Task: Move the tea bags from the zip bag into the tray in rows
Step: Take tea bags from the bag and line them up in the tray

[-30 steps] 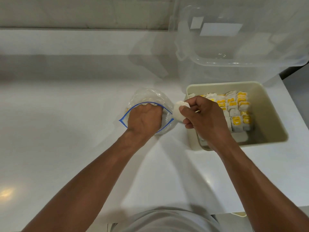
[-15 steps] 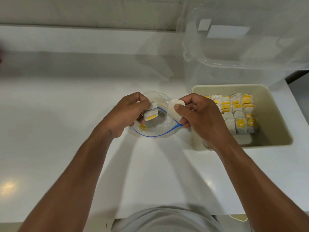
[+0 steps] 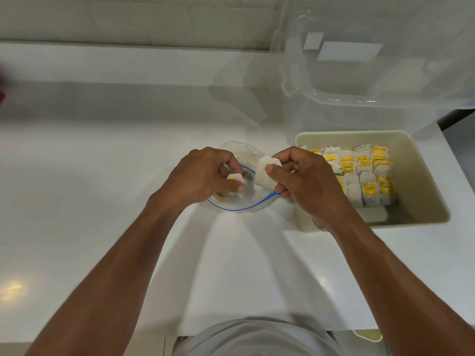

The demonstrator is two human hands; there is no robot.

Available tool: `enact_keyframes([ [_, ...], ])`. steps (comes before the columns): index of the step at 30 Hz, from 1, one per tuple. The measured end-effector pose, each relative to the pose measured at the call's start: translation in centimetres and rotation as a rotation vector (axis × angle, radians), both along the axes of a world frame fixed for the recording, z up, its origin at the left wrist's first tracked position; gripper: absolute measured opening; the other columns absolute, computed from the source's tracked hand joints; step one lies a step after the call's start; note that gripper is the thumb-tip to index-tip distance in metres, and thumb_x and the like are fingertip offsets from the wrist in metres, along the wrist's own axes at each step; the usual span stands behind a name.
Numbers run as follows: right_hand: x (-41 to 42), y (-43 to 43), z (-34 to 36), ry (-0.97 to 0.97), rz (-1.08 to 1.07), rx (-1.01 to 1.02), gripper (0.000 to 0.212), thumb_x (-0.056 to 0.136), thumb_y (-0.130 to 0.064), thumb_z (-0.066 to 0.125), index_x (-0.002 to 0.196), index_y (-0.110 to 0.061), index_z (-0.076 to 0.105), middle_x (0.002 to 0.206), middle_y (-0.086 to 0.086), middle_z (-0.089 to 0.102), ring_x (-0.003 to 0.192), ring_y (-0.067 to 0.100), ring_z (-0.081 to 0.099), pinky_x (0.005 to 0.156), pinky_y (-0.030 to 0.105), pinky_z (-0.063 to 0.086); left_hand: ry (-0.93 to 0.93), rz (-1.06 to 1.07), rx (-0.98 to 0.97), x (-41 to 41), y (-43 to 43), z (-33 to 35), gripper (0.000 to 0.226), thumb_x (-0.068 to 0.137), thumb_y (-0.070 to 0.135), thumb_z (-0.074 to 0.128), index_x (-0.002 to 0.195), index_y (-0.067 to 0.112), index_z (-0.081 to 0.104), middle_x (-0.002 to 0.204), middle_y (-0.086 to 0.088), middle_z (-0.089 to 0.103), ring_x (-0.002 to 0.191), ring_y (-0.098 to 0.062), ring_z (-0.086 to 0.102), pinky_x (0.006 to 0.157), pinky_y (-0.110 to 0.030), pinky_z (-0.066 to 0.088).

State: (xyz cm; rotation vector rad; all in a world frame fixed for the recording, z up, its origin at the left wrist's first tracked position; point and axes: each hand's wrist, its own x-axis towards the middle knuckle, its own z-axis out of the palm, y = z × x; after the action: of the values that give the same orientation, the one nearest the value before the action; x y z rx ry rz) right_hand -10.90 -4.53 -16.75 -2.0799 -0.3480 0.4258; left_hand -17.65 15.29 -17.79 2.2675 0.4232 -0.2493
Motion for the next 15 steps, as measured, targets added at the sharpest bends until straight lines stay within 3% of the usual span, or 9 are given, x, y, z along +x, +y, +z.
enact_keyframes([
  [3,0.0,0.0,0.0,-0.002,0.001,0.002,0.003,0.088,-0.025,0.068,0.088,-0.023,0.068,0.063,-0.010,0.067,0.058,0.011,0.068,0.066,0.042,0.060,-0.020,-0.039,0.021,0.0,-0.2,0.1,0.013,0.071,0.030,0.079,0.081,0.036,0.073,0.075,0.021,0.069,0.074,-0.003,0.065,0.075,-0.037,0.056],
  [6,0.2,-0.1,0.0,-0.009,0.000,0.002,0.004,0.088,-0.025,0.068,0.089,-0.022,0.069,0.063,-0.010,0.067,0.058,0.010,0.068,0.066,0.042,0.060,-0.041,-0.043,-0.075,0.0,-0.1,0.6,0.005,0.078,0.031,0.075,0.081,0.034,0.072,0.079,0.014,0.072,0.079,-0.011,0.068,0.076,-0.038,0.055],
  [11,0.2,-0.2,0.0,0.003,0.000,0.016,0.004,0.088,-0.025,0.069,0.090,-0.022,0.069,0.064,-0.009,0.068,0.058,0.009,0.068,0.064,0.040,0.061,-0.007,0.010,-0.366,0.1,-0.3,1.3,0.004,0.092,0.022,0.067,0.091,0.020,0.063,0.090,0.001,0.074,0.077,-0.020,0.073,0.061,-0.034,0.052],
  [15,0.1,-0.2,-0.2,0.045,0.017,0.046,0.005,0.088,-0.024,0.070,0.092,-0.023,0.068,0.062,-0.010,0.065,0.058,0.011,0.067,0.058,0.033,0.056,-0.050,0.056,-0.411,0.2,-1.1,1.5,0.027,0.084,0.034,0.078,0.099,0.017,0.063,0.074,-0.005,0.073,0.060,-0.020,0.068,0.049,-0.024,0.045],
])
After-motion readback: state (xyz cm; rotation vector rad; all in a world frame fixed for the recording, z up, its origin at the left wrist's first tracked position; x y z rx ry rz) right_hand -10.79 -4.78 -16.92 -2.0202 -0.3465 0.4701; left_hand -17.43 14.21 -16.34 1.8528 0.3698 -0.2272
